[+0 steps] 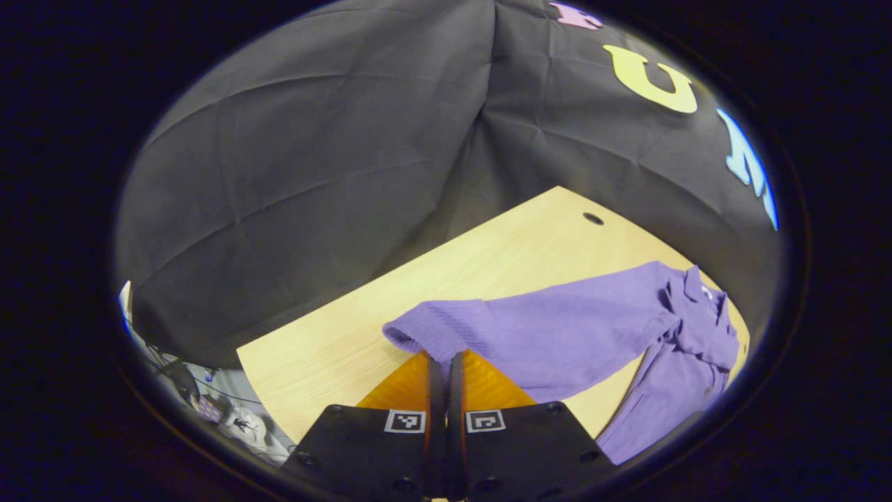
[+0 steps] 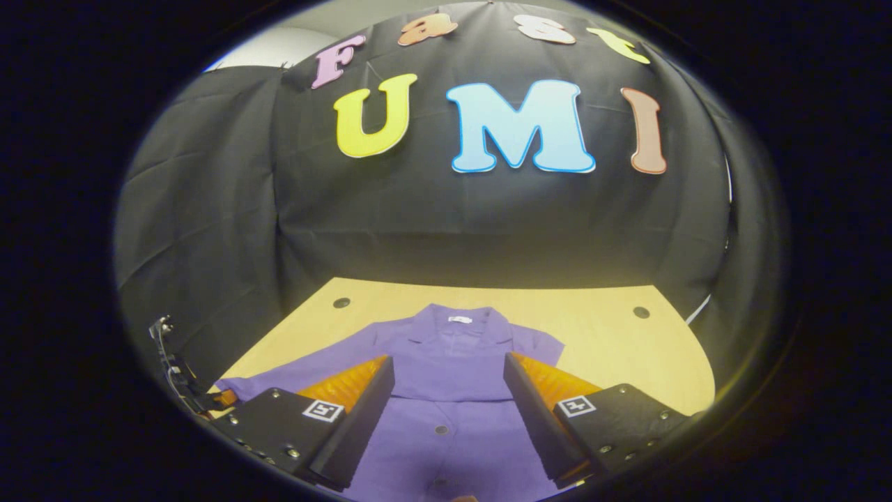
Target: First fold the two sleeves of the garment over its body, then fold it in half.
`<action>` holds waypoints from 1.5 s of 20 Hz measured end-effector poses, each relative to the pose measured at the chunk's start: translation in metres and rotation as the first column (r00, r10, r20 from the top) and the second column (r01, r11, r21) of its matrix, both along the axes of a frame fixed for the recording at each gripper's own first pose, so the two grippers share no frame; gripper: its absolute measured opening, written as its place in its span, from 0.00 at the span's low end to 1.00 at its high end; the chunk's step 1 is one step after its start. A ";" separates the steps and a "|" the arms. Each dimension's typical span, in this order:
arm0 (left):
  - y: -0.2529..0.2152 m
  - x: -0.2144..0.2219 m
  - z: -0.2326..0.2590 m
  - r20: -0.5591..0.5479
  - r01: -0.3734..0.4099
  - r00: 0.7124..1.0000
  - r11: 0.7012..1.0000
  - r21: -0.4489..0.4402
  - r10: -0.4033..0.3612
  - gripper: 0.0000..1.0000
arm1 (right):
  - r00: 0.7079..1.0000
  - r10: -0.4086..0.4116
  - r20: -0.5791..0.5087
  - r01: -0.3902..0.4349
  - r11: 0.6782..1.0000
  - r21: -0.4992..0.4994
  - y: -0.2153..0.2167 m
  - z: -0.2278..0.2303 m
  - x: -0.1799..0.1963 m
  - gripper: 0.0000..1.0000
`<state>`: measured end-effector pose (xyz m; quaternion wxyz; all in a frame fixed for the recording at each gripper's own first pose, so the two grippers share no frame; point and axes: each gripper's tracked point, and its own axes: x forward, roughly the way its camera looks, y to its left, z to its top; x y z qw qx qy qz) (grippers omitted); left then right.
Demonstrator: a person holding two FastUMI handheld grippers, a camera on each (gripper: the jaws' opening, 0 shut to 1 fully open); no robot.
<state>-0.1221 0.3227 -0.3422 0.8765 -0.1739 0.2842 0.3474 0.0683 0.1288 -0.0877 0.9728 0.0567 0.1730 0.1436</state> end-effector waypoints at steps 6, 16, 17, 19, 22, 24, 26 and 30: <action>-0.040 0.046 0.052 0.124 0.090 0.988 0.996 -0.014 -0.088 0.07 | 1.000 -0.004 -0.005 0.004 1.000 0.008 -0.016 -0.008 0.001 0.95; -0.161 0.151 0.108 0.181 0.359 0.914 0.932 0.053 -0.363 0.07 | 0.994 -0.107 -0.022 0.108 0.994 0.037 -0.076 -0.023 -0.003 0.95; -0.172 0.159 0.110 0.186 0.379 0.905 0.924 0.054 -0.383 0.07 | 0.993 -0.116 -0.024 0.117 0.992 0.038 -0.081 -0.023 -0.003 0.95; -0.196 0.178 0.116 0.197 0.419 0.885 0.906 0.061 -0.422 0.07 | 0.991 -0.134 -0.022 0.134 0.990 0.031 -0.092 -0.024 -0.003 0.95; -0.229 0.212 0.131 0.236 0.468 0.851 0.881 0.063 -0.469 0.07 | 0.989 -0.147 -0.027 0.147 0.989 0.009 -0.105 -0.030 -0.004 0.95; -0.254 0.235 0.140 0.260 0.498 0.828 0.865 0.063 -0.496 0.07 | 0.988 -0.151 -0.037 0.151 0.988 0.007 -0.111 -0.034 -0.003 0.95; -0.283 0.254 0.144 0.273 0.533 0.802 0.843 0.073 -0.531 0.07 | 0.987 -0.156 -0.046 0.156 0.988 0.006 -0.117 -0.038 -0.002 0.95; -0.341 0.279 0.148 0.287 0.605 0.750 0.794 0.067 -0.596 0.07 | 0.983 -0.167 -0.070 0.168 0.986 0.004 -0.131 -0.049 -0.003 0.95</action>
